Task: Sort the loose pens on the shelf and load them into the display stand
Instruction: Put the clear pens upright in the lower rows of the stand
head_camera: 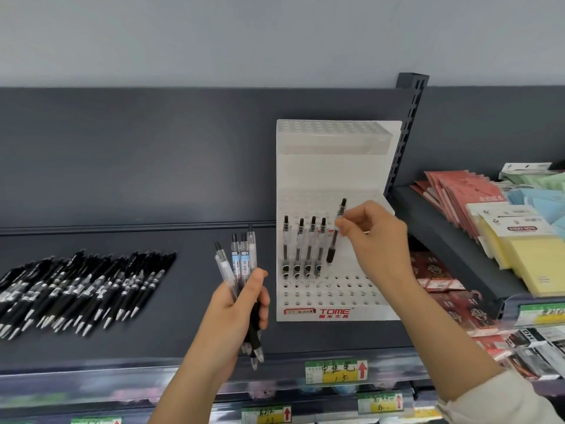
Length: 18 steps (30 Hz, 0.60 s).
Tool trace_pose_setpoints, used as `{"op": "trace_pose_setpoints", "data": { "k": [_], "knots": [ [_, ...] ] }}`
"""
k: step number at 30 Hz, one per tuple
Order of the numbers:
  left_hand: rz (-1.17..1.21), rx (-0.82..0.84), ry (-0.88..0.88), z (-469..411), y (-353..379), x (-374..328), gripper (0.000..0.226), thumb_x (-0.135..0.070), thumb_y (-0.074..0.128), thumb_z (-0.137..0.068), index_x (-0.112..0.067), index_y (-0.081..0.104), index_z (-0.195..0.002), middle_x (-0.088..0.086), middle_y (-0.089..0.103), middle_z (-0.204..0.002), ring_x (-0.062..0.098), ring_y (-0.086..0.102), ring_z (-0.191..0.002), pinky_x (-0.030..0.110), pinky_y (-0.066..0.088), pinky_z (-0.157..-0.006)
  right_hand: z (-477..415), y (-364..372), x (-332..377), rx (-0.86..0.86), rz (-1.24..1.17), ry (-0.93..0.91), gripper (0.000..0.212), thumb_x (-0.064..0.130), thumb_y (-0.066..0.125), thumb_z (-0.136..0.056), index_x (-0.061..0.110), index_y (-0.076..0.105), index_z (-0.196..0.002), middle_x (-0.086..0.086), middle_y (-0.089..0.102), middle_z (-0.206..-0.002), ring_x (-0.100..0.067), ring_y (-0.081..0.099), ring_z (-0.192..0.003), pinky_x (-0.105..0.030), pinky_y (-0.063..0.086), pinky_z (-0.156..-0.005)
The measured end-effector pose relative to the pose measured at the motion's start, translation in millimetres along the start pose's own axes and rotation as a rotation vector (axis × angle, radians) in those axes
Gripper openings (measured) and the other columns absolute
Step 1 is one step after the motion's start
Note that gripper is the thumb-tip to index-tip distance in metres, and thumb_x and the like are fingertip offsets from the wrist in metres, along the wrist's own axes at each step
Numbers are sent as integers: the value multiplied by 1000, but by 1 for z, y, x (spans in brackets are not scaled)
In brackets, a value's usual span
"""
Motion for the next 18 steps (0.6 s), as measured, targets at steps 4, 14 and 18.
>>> {"op": "trace_pose_setpoints", "data": {
  "k": [4, 14, 18],
  "knots": [
    [58, 7, 3, 1, 2, -1, 30, -38, 50, -88, -9, 58, -93, 2, 53, -65, 14, 46, -55, 31, 40, -57, 7, 17, -17, 107, 131, 45, 7, 24, 64, -88, 18, 62, -84, 9, 64, -75, -6, 61, -73, -23, 48, -68],
    [32, 40, -25, 2, 14, 3, 17, -18, 51, -95, -11, 66, -100, -1, 59, -63, 13, 54, -58, 27, 46, -55, 14, -1, -6, -16, 91, 19, 14, 31, 70, -82, 22, 62, -91, 9, 58, -77, -4, 54, -67, -19, 44, -65],
    [-28, 95, -13, 3, 22, 3, 15, -21, 55, -92, -12, 66, -95, 5, 61, -62, 13, 53, -55, 22, 46, -54, 32, 18, 18, 248, -49, 17, 3, 30, 61, -88, 31, 63, -90, 15, 63, -81, 0, 58, -73, -11, 44, -64]
  ]
}}
Point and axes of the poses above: each hand's wrist, its own z-axis away from the middle knuckle, its own y-axis out of the palm, x = y × z, the point moved 7 cm from there along -z, towards the middle knuckle
